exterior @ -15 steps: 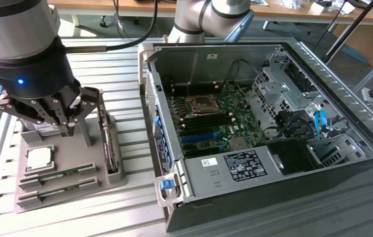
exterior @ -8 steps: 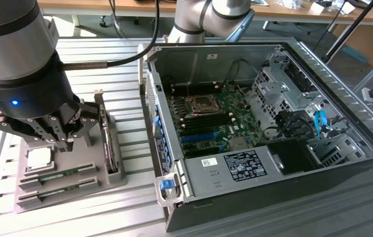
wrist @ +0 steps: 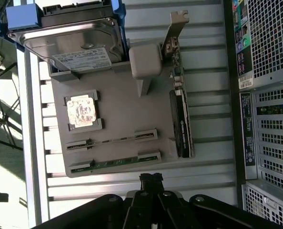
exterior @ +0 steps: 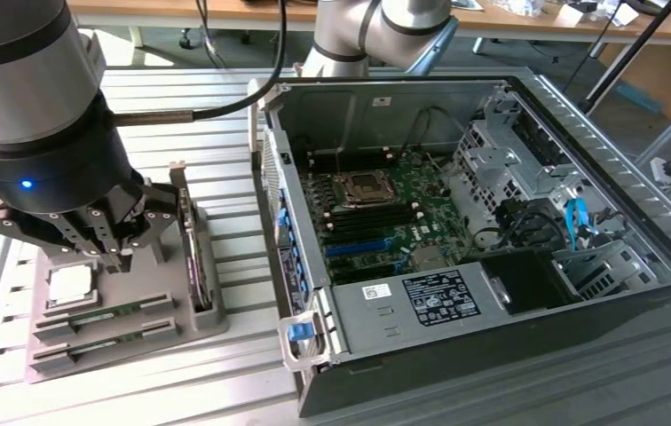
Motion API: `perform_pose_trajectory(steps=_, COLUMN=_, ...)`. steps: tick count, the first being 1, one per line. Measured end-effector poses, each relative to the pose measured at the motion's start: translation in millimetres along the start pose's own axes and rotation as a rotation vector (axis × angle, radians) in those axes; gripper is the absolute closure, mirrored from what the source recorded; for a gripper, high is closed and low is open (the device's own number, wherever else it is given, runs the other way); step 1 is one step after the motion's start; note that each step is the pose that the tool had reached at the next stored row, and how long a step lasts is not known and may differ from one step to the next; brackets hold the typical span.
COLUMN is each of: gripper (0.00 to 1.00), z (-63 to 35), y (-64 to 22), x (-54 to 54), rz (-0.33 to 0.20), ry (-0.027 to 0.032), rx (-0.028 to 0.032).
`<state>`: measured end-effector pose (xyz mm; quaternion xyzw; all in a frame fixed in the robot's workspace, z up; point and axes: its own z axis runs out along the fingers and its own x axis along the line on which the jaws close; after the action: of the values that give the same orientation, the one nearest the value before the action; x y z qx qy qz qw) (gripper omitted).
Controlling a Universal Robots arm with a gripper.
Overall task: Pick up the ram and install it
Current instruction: 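Reach for the ram, then pick up the ram and move it above insertion slot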
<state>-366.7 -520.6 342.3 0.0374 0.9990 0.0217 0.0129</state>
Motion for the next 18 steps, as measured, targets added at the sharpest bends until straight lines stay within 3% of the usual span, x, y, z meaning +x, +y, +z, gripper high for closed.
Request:
perform_pose_trajectory(steps=8, gripper=0.89, z=0.0, y=0.0, x=0.0, rz=-0.001, ry=0.0001, rx=0.0)
perform_pose_trajectory(steps=11, gripper=0.89, z=-0.1, y=0.0, x=0.0, rz=-0.053, ry=0.0025, rx=-0.0012)
perform_pose_trajectory(steps=12, gripper=0.89, z=0.0, y=0.0, x=0.0, rz=-0.098, ry=0.0044, rx=-0.0023)
perform_pose_trajectory(steps=18, gripper=0.89, z=0.4, y=0.0, x=0.0, rz=-0.256, ry=0.0114, rx=-0.0062)
